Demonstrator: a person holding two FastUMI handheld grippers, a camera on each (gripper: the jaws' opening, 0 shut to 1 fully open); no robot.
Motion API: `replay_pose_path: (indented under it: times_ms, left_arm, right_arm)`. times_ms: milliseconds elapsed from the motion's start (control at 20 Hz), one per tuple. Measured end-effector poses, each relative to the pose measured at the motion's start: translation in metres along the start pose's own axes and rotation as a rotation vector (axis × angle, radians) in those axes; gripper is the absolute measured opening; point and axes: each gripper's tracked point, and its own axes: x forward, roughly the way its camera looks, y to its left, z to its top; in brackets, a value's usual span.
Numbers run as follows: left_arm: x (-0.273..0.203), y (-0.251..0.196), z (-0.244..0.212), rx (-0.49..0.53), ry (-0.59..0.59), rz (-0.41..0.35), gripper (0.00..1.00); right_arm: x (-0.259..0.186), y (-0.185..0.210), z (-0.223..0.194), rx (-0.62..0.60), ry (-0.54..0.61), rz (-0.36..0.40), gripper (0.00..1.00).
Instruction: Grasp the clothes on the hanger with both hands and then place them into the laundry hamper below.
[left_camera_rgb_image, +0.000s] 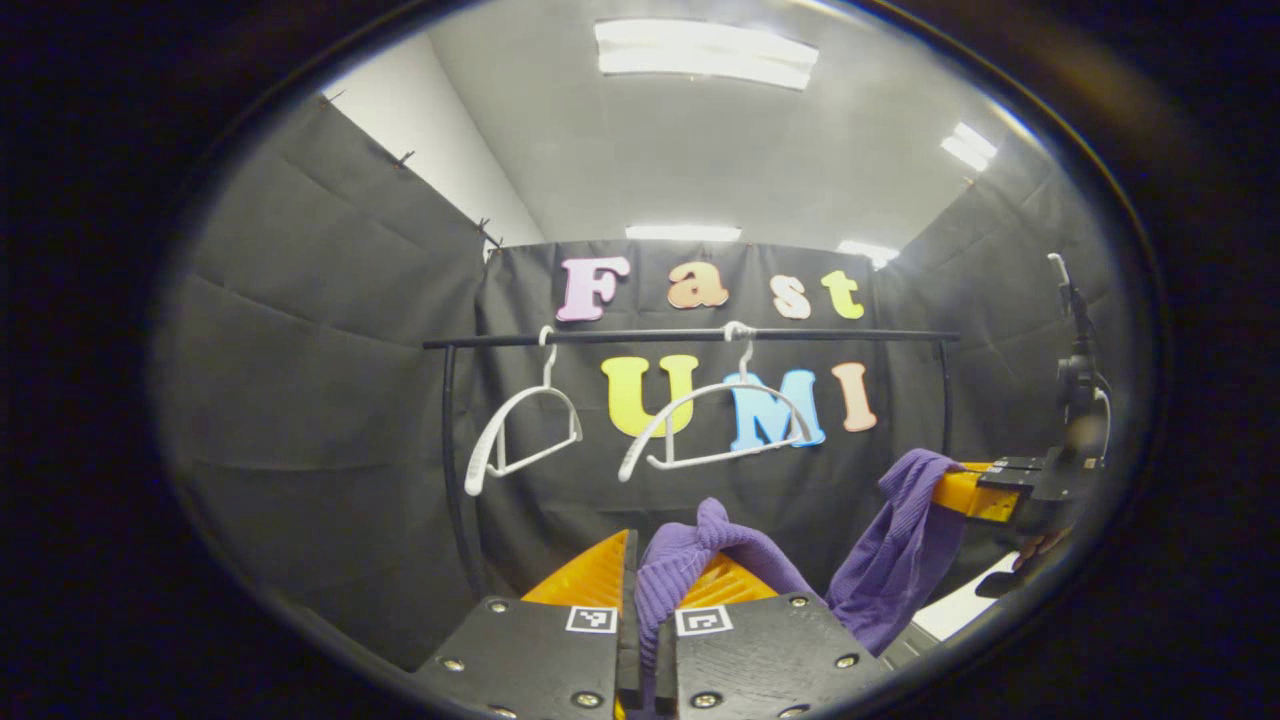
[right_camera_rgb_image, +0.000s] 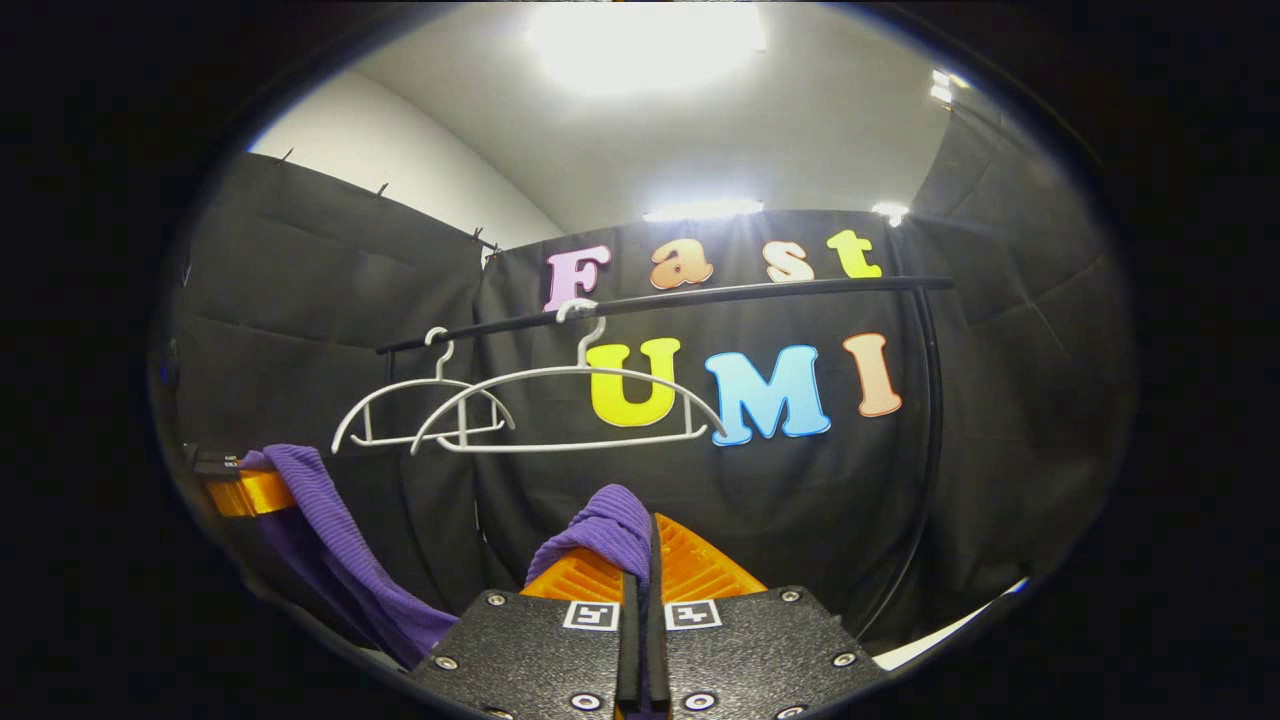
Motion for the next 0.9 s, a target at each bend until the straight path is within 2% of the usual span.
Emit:
replay_pose_path:
  times_ms: [300,550,600,650,700,900]
  left_arm:
    - [-0.005,-0.03,-0.037,-0.048,0.041,-0.077,0.06]
    - [-0.005,-0.05,-0.08,-0.039,0.093,-0.121,0.06]
    - [-0.005,-0.053,-0.091,-0.043,0.109,-0.125,0.06]
    - [-0.003,-0.056,-0.1,-0.045,0.124,-0.128,0.02]
    - [-0.003,-0.058,-0.111,-0.046,0.142,-0.129,0.06]
    - [-0.004,-0.062,-0.15,-0.05,0.215,-0.124,0.06]
  right_arm:
    - [-0.022,0.026,-0.039,0.006,0.083,0.02,0.02]
    - [-0.034,0.035,-0.081,-0.013,0.161,0.019,0.02]
    - [-0.036,0.035,-0.092,-0.008,0.183,0.02,0.02]
    - [-0.038,0.034,-0.101,-0.003,0.204,0.016,0.02]
    - [-0.04,0.033,-0.111,0.0,0.226,0.012,0.02]
    - [-0.046,0.029,-0.151,-0.011,0.306,0.003,0.04]
